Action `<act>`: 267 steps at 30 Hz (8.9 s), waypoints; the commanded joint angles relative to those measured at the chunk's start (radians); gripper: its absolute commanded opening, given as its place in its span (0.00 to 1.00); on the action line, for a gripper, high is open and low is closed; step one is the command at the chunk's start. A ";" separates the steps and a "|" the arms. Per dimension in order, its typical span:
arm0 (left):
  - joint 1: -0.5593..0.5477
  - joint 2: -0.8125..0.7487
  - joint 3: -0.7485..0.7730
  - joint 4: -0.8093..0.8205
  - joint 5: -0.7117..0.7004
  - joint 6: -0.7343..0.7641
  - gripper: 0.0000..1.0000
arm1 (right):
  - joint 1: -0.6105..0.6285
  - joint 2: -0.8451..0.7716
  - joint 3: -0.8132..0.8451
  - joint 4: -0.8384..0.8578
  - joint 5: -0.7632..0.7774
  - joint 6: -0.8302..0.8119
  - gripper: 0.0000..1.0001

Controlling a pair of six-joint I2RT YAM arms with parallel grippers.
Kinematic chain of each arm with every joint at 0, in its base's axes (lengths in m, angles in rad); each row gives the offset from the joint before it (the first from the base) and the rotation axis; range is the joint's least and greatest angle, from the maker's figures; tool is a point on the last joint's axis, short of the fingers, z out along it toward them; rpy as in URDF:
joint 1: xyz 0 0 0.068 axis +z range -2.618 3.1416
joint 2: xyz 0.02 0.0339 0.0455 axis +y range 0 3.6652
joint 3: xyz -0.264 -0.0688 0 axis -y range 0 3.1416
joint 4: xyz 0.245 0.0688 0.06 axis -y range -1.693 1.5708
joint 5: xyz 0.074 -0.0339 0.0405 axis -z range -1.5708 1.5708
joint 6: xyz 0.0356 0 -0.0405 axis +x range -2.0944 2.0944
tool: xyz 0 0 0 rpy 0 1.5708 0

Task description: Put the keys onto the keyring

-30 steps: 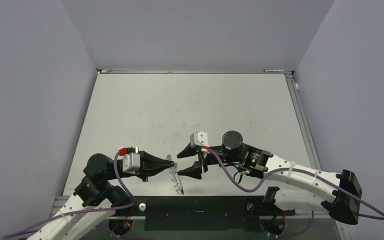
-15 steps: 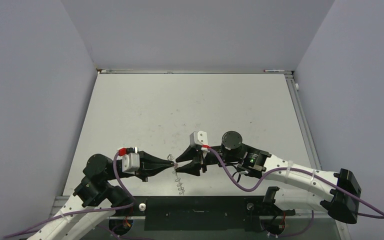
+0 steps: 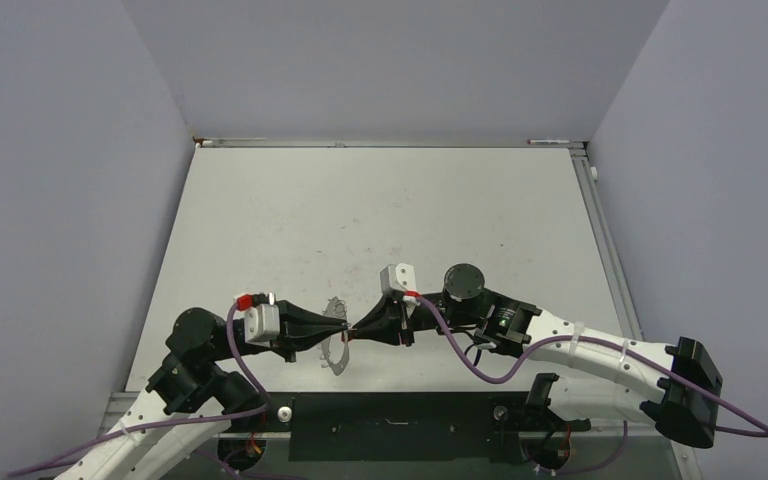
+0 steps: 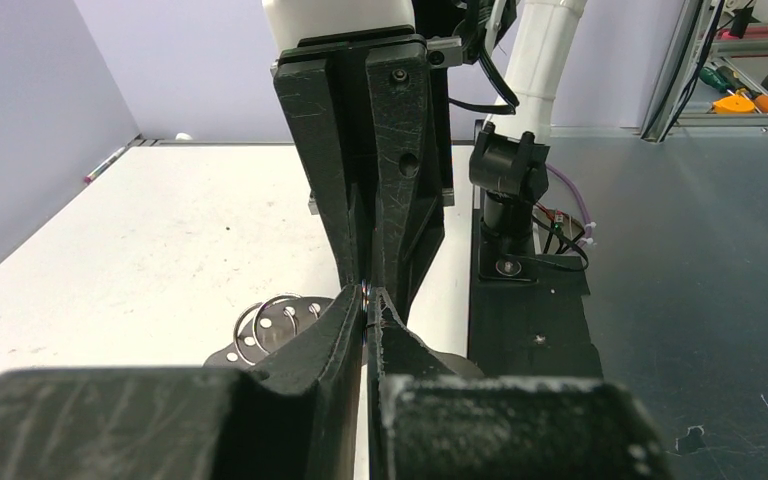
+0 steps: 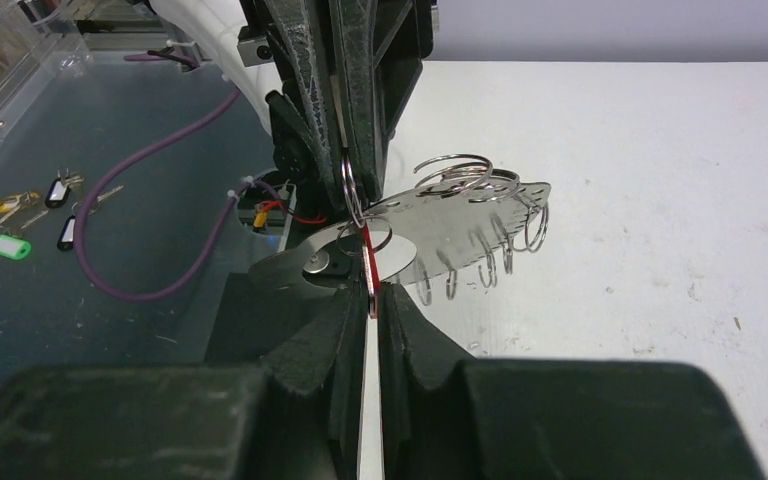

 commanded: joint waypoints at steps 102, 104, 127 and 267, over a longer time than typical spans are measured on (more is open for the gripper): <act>0.010 -0.010 0.019 0.023 -0.063 0.026 0.00 | -0.119 0.180 -0.178 0.714 -0.169 0.294 0.46; 0.011 -0.011 0.019 0.023 -0.065 0.027 0.00 | -0.118 0.191 -0.179 0.733 -0.170 0.302 0.46; 0.011 -0.014 0.017 0.022 -0.074 0.027 0.00 | -0.099 0.255 -0.165 0.793 -0.193 0.334 0.36; 0.130 -0.285 -0.024 -0.010 -0.916 0.123 0.96 | -0.080 0.626 0.175 -0.576 1.275 -0.111 0.23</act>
